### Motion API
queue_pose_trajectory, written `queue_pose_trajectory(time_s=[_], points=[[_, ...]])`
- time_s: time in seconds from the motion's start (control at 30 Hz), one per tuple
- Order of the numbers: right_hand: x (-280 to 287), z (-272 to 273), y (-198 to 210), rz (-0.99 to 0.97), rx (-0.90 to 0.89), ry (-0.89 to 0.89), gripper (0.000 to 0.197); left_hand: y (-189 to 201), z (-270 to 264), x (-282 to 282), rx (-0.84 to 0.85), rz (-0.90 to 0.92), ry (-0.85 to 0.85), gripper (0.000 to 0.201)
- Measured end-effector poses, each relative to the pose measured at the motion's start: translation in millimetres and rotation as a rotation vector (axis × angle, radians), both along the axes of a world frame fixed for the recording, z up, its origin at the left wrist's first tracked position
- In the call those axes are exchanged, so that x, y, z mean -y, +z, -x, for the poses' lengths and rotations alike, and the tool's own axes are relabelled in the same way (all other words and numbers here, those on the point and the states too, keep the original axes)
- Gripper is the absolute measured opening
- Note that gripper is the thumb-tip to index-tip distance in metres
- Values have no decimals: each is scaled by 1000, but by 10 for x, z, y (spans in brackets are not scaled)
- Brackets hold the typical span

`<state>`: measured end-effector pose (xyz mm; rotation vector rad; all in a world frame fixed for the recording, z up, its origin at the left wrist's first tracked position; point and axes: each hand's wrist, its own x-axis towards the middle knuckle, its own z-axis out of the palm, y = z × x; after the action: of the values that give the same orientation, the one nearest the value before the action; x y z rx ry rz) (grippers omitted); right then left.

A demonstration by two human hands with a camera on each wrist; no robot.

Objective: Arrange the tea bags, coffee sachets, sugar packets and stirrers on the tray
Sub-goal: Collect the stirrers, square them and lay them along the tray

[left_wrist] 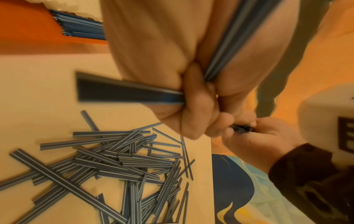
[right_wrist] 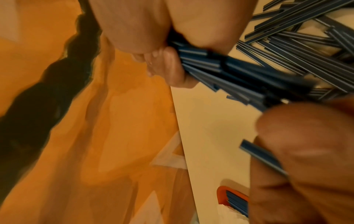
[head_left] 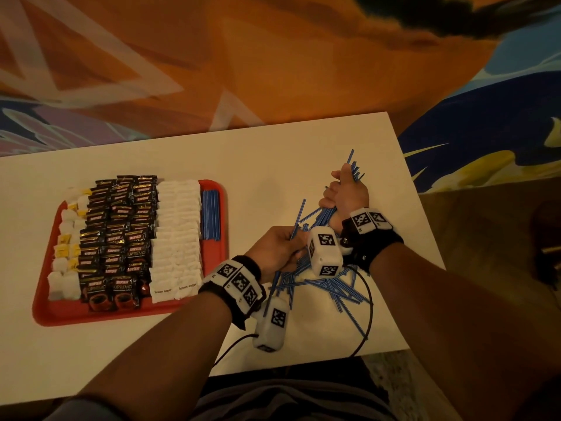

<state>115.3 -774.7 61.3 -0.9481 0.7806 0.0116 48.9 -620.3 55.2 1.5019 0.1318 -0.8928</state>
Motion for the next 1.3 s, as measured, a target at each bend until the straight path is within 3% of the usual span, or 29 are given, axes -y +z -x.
queue_pose_trajectory(time_s=[0.23,0.33,0.43,0.5,0.6,0.7,0.83,1.1,1.3], points=[[-47,78,106,-138,-10,88,35,10,30,40,25,23,77,23],[-51,99,160,-124,-7,63,36,81,-17,19,101,-41,83,35],[-44,126,242,-78,-6,69,30,130,-103,-25,241,-161,215,44],[-62,187,294,9,-18,183,24,137,-189,-59,308,-197,384,46],[-208,367,364,228,-50,585,25,227,-299,-108,356,-184,550,45],[-389,521,498,243,-65,909,25,351,-346,-126,364,-136,673,47],[-502,541,553,250,-28,1054,30,504,-340,-187,244,35,774,50],[-817,579,801,440,-17,1251,16,598,-361,-361,231,-45,868,49],[-1061,588,839,819,23,1265,33,760,-395,-474,83,197,943,43]])
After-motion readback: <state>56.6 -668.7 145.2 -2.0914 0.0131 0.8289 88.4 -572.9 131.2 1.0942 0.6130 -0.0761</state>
